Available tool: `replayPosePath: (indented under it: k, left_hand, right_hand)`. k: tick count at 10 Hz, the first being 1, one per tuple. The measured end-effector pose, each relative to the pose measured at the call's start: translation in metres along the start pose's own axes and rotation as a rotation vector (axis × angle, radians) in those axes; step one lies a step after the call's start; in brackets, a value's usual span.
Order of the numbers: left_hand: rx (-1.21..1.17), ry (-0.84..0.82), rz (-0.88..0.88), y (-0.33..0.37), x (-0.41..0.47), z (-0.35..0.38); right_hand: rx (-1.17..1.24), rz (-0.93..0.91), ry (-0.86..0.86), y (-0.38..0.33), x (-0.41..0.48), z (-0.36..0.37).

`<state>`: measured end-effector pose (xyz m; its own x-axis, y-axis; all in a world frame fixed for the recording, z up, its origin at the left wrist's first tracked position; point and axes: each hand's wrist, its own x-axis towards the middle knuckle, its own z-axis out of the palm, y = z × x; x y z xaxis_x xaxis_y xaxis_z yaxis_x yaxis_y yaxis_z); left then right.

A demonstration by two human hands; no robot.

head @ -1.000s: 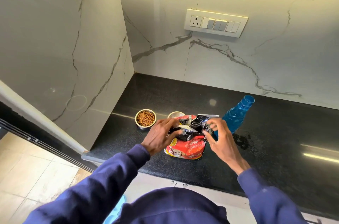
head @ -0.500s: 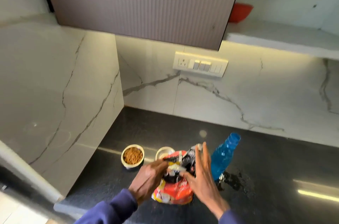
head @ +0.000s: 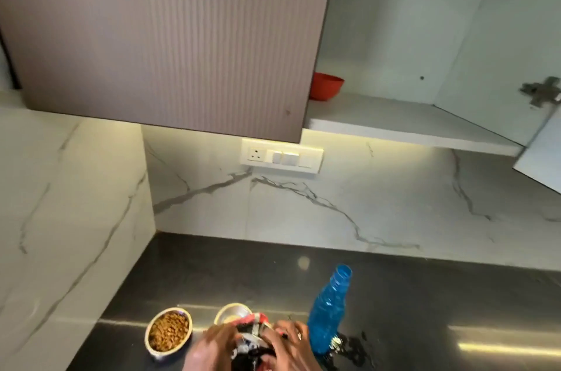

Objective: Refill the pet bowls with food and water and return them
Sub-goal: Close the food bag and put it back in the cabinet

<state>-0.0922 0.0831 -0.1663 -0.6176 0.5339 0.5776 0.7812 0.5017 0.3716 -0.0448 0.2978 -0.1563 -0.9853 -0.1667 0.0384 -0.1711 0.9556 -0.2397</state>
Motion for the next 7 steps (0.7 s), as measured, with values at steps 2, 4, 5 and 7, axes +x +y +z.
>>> replayPosePath:
  k: [2,4,5,7]
  left_hand:
    - [-0.074,-0.037,-0.582,0.029,0.009,-0.009]
    - [0.251,-0.146,-0.168,0.02,-0.004,-0.023]
    - [0.344,-0.179,-0.097,0.017,-0.011,-0.021]
    - [0.323,-0.387,-0.273,0.022,-0.011,-0.025]
  right_hand:
    - [0.042,-0.056,0.027,0.005,-0.015,-0.013]
    - [-0.009,-0.093,-0.066,0.015,-0.005,-0.013]
    - [-0.043,-0.132,-0.053,0.019,0.0,-0.02]
    - [-0.2,-0.132,-0.061,0.023,0.0,-0.025]
